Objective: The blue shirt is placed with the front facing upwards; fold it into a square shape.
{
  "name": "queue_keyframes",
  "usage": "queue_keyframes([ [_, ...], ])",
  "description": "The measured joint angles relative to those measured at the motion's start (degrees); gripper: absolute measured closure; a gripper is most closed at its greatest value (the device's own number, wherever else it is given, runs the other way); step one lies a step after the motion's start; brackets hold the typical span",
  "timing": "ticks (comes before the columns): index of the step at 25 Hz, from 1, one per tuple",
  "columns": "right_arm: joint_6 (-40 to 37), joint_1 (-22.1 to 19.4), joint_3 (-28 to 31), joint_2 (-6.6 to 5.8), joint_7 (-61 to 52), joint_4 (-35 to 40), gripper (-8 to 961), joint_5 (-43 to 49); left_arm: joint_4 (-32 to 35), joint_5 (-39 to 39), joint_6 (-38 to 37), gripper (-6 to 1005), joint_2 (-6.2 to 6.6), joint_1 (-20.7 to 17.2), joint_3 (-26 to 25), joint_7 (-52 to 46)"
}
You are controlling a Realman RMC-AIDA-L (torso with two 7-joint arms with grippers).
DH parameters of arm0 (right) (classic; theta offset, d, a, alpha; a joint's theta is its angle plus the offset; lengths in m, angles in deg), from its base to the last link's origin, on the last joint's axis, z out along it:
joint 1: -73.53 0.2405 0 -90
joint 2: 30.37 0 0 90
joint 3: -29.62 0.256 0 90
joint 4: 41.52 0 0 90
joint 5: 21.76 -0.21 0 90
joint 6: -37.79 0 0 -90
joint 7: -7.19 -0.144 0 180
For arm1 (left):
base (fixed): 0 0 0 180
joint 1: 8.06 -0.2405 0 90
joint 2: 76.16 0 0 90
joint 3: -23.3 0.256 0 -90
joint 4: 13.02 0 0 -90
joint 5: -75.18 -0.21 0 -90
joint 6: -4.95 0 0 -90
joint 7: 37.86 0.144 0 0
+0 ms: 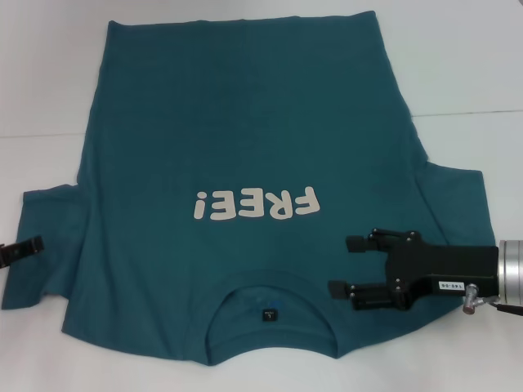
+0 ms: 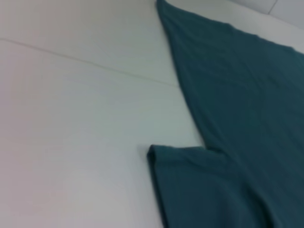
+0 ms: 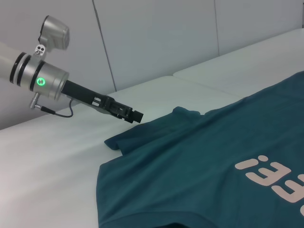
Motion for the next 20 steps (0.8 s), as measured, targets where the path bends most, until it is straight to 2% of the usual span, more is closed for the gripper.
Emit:
queue_keyframes([
  [7,0.0,0.01,-0.02,-0.04,-0.15,0.0,25,0.0,-1.62,-0.7,-0.61,108,-0.16,0.61,0.19,-0.04],
  [13,0.09,0.01,0.06,-0.09,-0.65,0.03,25,0.0,-0.32,-0.33,-2.56,117,-0.84,1.07,0.01,-0.07],
  [20,0.3,0.05,0.09,-0.09,-0.65,0.02,25,0.0,-0.63,-0.69,-2.45,128,-0.63,1.5,0.24,1.37],
])
